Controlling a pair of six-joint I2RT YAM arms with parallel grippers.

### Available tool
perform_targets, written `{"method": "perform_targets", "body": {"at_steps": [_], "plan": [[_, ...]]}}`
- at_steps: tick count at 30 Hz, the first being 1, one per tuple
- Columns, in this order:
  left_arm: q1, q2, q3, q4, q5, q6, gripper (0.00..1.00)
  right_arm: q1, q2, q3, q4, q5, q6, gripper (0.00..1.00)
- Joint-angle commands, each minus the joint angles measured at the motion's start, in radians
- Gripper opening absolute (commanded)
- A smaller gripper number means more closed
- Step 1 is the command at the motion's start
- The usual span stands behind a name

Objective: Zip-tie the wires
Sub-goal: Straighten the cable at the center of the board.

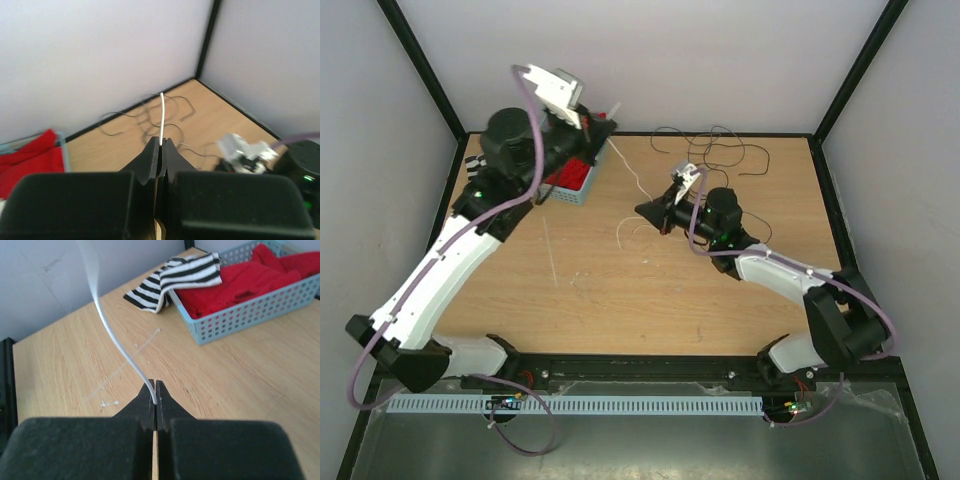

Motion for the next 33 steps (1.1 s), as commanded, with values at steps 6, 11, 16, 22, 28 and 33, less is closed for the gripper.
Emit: {"method": "perform_targets", "body": {"at_steps": [6, 11, 16, 22, 28, 33], "plan": [[0.252, -0.164, -0.137, -0.014, -0.045, -0.058, 0.0, -0.003, -0.191, -0.078, -0.375, 0.124, -0.166, 0.0], [0.282, -0.211, -0.3, -0.006, -0.114, -0.096, 0.0, -0.004, -0.257, -0.029, -0.642, 0.108, -0.25, 0.45], [0.301, -0.223, -0.476, 0.067, -0.115, -0.199, 0.0, -0.045, -0.321, 0.024, -0.774, 0.189, -0.272, 0.74], [0.311, -0.218, -0.57, 0.116, -0.138, -0.253, 0.0, -0.171, -0.214, 0.099, -0.743, 0.331, -0.142, 0.75], [0.311, -0.223, -0.593, 0.132, -0.098, -0.292, 0.0, -0.17, 0.071, 0.249, -0.733, 0.509, -0.08, 0.72], [0.311, -0.223, -0.608, 0.139, -0.076, -0.309, 0.0, -0.17, 0.258, 0.358, -0.746, 0.557, -0.019, 0.7]]}}
